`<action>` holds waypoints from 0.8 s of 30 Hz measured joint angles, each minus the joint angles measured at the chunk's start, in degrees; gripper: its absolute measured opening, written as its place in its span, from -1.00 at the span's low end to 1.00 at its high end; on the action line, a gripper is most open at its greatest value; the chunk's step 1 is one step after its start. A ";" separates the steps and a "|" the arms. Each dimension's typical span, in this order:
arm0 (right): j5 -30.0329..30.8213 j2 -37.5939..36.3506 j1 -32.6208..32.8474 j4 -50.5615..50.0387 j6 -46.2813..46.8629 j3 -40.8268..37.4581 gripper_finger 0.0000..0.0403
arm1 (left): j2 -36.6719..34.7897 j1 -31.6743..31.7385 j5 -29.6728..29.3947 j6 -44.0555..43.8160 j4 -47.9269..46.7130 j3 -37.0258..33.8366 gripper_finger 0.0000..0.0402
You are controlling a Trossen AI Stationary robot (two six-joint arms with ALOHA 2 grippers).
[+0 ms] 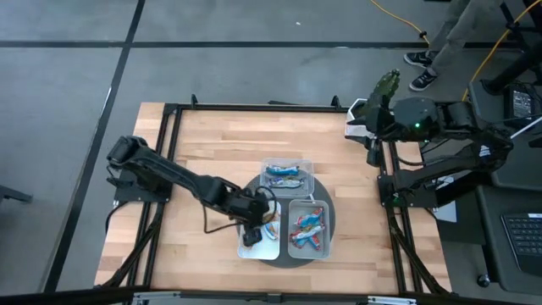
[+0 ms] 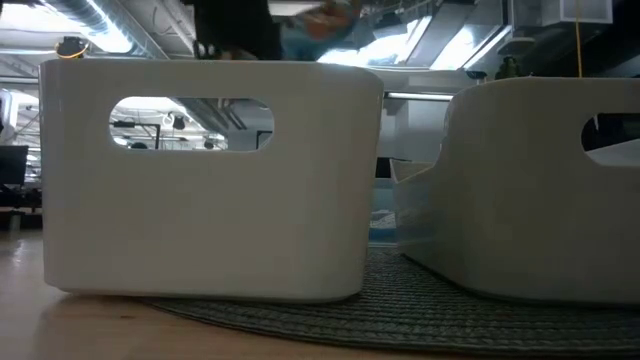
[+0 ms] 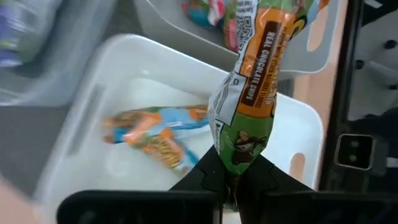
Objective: Pick and place Granola Bars by type
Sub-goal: Put the orange chocolate chip into the white bin
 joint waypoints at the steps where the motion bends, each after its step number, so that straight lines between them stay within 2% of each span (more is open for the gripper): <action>1: -0.03 -0.40 0.00 -0.01 -0.04 0.00 -0.12 | 0.99 -0.01 0.87 -0.68 1.18 0.00 -0.95; 5: -1.18 -2.05 0.00 -0.13 -0.95 0.00 -0.12 | 3.29 -0.48 2.36 -3.48 3.68 -0.02 -0.95; 16: -1.57 -5.95 0.00 -1.77 -2.61 0.00 -0.12 | 6.81 -3.30 2.09 -11.36 2.66 0.00 -0.91; 20: -1.57 -6.66 0.00 -1.82 -2.87 0.00 -0.12 | 7.09 -3.39 1.69 -11.60 2.11 -0.04 -0.75; 24: -1.98 -6.94 0.00 -1.97 -3.57 0.00 -0.12 | 7.01 -3.37 1.68 -11.83 2.12 -0.02 -0.48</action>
